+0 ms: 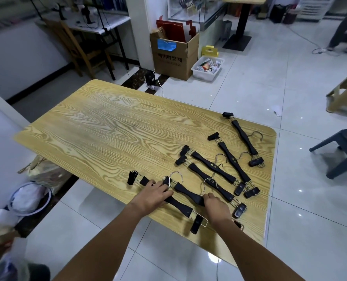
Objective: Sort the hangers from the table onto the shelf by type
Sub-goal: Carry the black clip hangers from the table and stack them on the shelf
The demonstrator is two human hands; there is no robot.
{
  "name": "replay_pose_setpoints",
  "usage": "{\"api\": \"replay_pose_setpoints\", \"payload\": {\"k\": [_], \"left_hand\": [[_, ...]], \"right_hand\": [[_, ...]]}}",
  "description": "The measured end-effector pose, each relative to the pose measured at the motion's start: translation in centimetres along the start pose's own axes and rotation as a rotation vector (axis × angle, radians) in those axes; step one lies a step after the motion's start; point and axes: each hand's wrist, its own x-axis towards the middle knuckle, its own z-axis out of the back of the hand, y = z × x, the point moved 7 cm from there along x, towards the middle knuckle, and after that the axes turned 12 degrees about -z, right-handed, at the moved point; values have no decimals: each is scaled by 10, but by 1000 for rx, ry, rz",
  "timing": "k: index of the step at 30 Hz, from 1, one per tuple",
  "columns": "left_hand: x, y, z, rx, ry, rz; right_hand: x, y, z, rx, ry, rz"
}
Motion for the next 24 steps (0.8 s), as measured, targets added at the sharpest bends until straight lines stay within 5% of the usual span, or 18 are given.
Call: {"api": "replay_pose_setpoints", "payload": {"k": [11,24], "left_hand": [[-55,33,22,3,-118,123],[-155,66,129,50,-125,419]], "right_hand": [[-6,25,65,-31,-254,125],[-55,103,195,45,-486,310]]}}
